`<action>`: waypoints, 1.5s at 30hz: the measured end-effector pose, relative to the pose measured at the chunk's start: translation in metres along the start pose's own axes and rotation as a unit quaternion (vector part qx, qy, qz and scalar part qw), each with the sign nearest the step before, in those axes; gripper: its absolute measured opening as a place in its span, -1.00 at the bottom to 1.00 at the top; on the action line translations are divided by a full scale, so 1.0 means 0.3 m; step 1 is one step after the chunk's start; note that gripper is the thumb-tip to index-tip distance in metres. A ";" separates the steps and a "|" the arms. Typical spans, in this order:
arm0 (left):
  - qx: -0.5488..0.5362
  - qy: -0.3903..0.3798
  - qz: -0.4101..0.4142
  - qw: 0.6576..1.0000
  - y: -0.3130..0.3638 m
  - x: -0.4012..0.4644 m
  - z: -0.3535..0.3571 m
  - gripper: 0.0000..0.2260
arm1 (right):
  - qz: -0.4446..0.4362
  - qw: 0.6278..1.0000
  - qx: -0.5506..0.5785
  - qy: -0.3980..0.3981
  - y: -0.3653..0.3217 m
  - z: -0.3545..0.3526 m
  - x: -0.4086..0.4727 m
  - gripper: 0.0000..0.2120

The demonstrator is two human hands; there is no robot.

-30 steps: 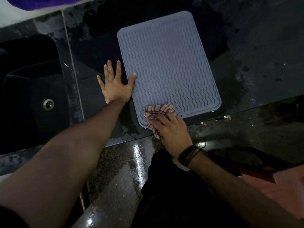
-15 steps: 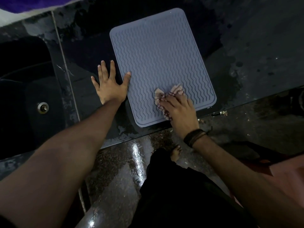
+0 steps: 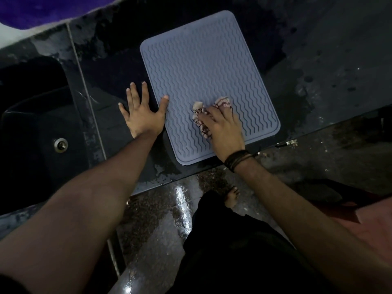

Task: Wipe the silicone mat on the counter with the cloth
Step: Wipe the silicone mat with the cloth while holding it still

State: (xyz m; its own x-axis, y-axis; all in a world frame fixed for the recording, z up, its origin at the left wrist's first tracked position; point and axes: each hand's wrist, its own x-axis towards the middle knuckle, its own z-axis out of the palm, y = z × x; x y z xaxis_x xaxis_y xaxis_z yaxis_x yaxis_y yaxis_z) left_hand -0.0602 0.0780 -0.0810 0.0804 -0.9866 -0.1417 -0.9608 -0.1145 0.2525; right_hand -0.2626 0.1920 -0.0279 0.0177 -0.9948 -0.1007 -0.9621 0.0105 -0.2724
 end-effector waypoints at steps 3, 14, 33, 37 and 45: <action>-0.001 0.002 -0.001 1.000 0.001 0.002 0.000 -0.24 | -0.006 1.000 0.002 0.027 0.029 0.021 -0.078 -0.50; -0.001 0.002 0.002 1.000 -0.001 -0.001 -0.003 -0.23 | 0.026 0.996 0.010 0.086 0.089 -0.057 -0.152 -0.46; -0.007 0.006 -0.006 1.000 0.001 0.000 -0.003 -0.21 | 0.003 0.999 -0.029 0.030 0.107 -0.079 -0.118 -0.41; -0.012 0.002 -0.005 1.000 0.000 0.000 -0.010 -0.20 | 0.045 0.999 0.020 -0.011 0.073 -0.062 -0.049 -0.31; -0.033 -0.003 0.013 0.999 -0.003 -0.032 -0.043 -0.26 | 0.046 0.998 0.036 -0.031 0.112 -0.073 -0.070 -0.31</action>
State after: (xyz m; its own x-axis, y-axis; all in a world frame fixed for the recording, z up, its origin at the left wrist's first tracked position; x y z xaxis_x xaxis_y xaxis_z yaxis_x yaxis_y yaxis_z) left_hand -0.0568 0.0861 -0.0675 0.0532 -0.9889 -0.1389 -0.9431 -0.0955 0.3185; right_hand -0.3012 0.2111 -0.0141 -0.0502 -0.9812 -0.1863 -0.9388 0.1100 -0.3264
